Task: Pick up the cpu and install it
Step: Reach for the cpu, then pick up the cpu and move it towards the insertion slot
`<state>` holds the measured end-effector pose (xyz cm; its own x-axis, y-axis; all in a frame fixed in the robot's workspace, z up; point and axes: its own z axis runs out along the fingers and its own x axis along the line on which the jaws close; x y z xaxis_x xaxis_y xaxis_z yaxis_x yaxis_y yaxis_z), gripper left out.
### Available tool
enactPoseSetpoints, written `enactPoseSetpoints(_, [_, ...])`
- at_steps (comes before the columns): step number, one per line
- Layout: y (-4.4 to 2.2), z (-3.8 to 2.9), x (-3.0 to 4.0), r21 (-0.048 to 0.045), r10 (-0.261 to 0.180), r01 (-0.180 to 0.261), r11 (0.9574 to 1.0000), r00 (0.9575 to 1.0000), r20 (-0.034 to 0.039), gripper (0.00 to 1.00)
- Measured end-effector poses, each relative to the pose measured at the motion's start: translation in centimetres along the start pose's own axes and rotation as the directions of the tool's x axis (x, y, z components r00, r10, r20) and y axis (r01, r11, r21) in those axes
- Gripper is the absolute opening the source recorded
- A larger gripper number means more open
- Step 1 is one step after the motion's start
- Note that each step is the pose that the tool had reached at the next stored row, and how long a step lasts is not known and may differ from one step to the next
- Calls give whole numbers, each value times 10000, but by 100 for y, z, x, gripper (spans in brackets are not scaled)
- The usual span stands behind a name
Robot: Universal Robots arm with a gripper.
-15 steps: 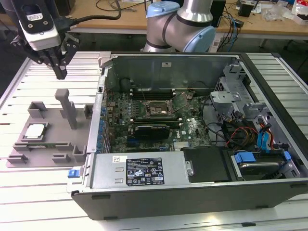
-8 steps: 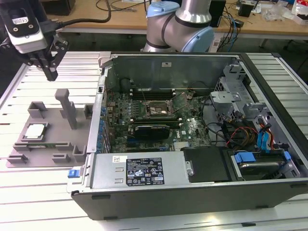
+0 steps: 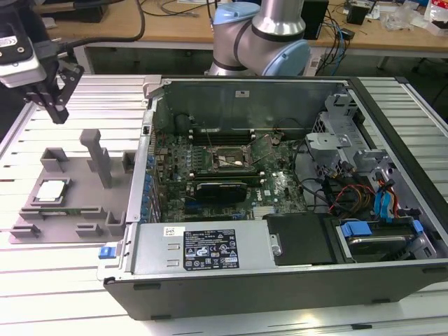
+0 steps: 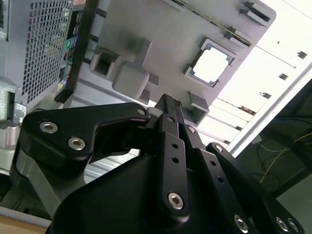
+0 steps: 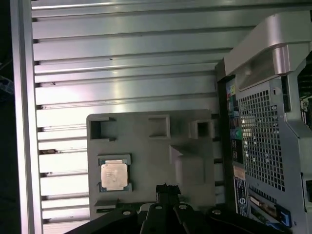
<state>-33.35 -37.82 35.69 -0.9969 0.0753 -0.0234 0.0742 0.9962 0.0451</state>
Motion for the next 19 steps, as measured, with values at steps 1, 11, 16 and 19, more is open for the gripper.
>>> enactPoseSetpoints(1, [-4,21,42,0,-1,1,10000,10000,0,11])
enactPoseSetpoints(11, [-36,292,229,0,-2,2,10000,10000,-1,11])
enactPoseSetpoints(16, [-75,358,256,2,0,0,10000,10000,-2,11])
enactPoseSetpoints(19, [-76,361,256,1,0,0,10000,10000,0,11])
